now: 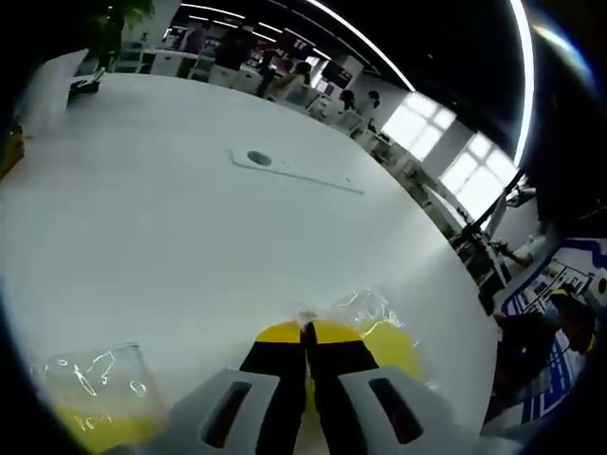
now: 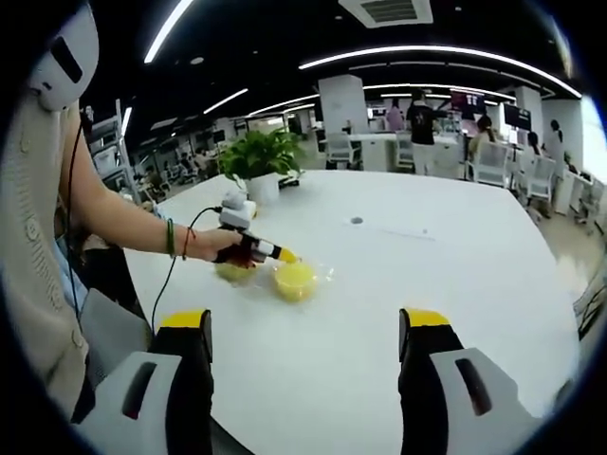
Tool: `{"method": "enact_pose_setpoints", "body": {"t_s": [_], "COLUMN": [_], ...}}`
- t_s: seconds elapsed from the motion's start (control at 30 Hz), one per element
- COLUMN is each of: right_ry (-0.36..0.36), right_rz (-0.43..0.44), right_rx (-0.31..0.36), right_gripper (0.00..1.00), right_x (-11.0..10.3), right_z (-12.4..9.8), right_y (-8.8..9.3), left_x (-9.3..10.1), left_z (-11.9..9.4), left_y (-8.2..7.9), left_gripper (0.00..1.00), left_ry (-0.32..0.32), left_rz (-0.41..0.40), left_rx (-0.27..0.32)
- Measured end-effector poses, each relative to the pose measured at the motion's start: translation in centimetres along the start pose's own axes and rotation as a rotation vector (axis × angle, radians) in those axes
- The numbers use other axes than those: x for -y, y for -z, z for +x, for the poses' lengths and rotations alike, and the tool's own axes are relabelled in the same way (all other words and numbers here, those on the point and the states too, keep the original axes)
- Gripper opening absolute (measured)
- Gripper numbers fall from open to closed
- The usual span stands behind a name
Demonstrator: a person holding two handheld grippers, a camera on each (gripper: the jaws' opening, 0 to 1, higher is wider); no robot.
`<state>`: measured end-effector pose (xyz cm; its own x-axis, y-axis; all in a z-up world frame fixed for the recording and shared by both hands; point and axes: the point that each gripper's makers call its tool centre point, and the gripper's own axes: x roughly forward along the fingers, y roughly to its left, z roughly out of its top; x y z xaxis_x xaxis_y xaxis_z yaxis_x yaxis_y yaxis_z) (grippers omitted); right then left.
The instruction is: Compare the silicone blocks by pressing each to a similar depth, holding the contact briefly, and releasing to observe deformation and rebound differences across the visible hardness samples.
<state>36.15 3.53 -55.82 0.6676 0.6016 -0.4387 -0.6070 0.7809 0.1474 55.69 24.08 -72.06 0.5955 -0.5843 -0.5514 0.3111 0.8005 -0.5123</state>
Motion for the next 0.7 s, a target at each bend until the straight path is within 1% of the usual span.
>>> {"method": "enact_pose_setpoints", "body": {"t_s": [0.03, 0.13, 0.27, 0.37, 0.5, 0.57, 0.63, 0.7], "right_ry": [-0.001, -0.001, -0.009, -0.013, -0.018, -0.022, -0.024, -0.028], "right_rz": [-0.001, -0.002, -0.006, -0.004, -0.006, -0.008, -0.010, -0.012], "right_rx": [0.002, 0.007, 0.006, 0.001, 0.002, 0.002, 0.001, 0.003], "right_gripper": [0.75, 0.75, 0.74, 0.74, 0.74, 0.74, 0.74, 0.74], "right_x": [0.0, 0.0, -0.1, -0.2, -0.3, -0.5, -0.6, -0.7], "right_z": [0.0, 0.0, 0.3, 0.5, 0.6, 0.7, 0.7, 0.8], "right_y": [0.0, -0.2, -0.2, -0.1, -0.2, -0.2, -0.2, -0.3], "left_x": [0.0, 0.0, -0.2, -0.2, -0.6, -0.6, -0.8, -0.8], "left_z": [0.0, 0.0, -0.2, -0.3, -0.7, -1.0, -1.4, -1.8], "left_y": [0.0, 0.0, -0.1, -0.2, -0.3, -0.3, -0.4, -0.6], "left_gripper": [0.00, 0.02, 0.04, 0.07, 0.16, 0.18, 0.22, 0.22], "left_ry": [-0.002, -0.010, -0.031, -0.032, -0.054, -0.054, -0.066, -0.069], "left_rz": [0.004, 0.059, 0.160, 0.159, 0.193, 0.203, 0.221, 0.227], "left_rx": [0.001, 0.000, -0.006, -0.008, -0.006, -0.006, 0.001, 0.008]}}
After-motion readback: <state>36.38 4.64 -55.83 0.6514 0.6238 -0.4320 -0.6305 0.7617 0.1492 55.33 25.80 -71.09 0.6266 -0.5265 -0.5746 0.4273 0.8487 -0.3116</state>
